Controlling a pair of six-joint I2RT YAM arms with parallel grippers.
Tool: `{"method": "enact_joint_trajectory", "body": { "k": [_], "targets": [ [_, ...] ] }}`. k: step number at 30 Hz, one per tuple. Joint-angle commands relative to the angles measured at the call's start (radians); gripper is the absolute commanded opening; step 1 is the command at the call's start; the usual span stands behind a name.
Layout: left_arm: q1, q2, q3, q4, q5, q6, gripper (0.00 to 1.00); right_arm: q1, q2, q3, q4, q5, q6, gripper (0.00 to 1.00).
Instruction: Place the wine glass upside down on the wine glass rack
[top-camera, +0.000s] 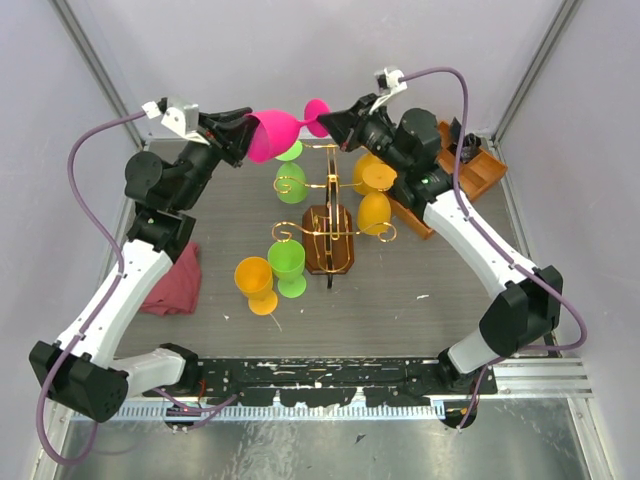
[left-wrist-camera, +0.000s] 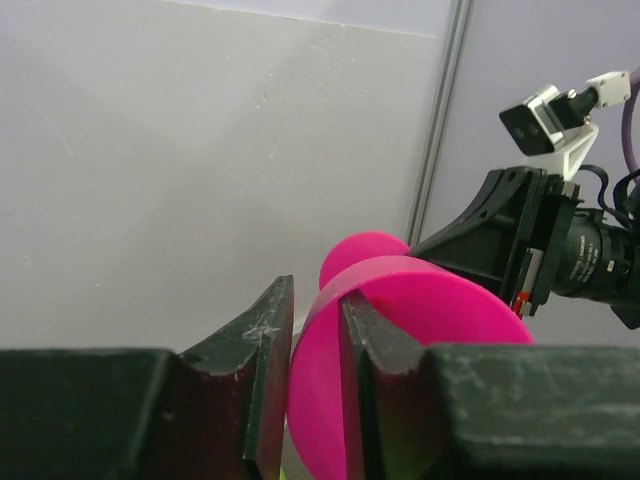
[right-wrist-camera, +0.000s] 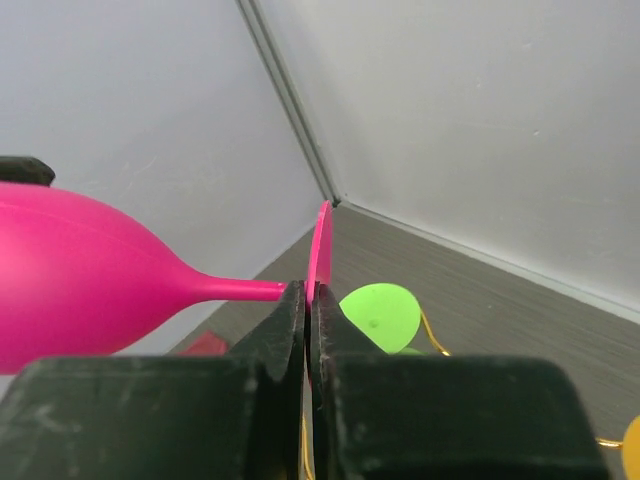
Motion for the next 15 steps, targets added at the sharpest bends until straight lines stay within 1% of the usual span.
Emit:
{"method": "enact_joint_trajectory", "body": {
  "k": [1, 4, 6, 11, 13, 15],
  "targets": [
    [-0.004, -0.024, -0.017, 0.033, 0.016, 0.02, 0.36, -0.004, -0.024, 0.043, 0.007, 0.042, -0.073, 0.01],
    [-0.004, -0.054, -0.043, -0.037, -0.001, 0.073, 0.44, -0.003, -0.025, 0.067, -0.03, 0.088, -0.127, 0.01],
    [-0.004, -0.089, -0.071, -0.094, -0.021, 0.117, 0.51, -0.004, -0.024, 0.095, -0.062, 0.138, -0.17, 0.01],
    [-0.004, -0.173, -0.136, -0.292, -0.093, 0.247, 0.68, -0.005, -0.018, 0.173, -0.152, 0.324, -0.33, 0.01],
    [-0.005, -0.197, -0.145, -0.381, -0.102, 0.298, 0.7, -0.008, -0.018, 0.192, -0.159, 0.368, -0.382, 0.01],
    [-0.004, -0.215, -0.147, -0.447, -0.095, 0.337, 0.72, -0.01, -0.012, 0.218, -0.167, 0.377, -0.443, 0.01]
  ]
}}
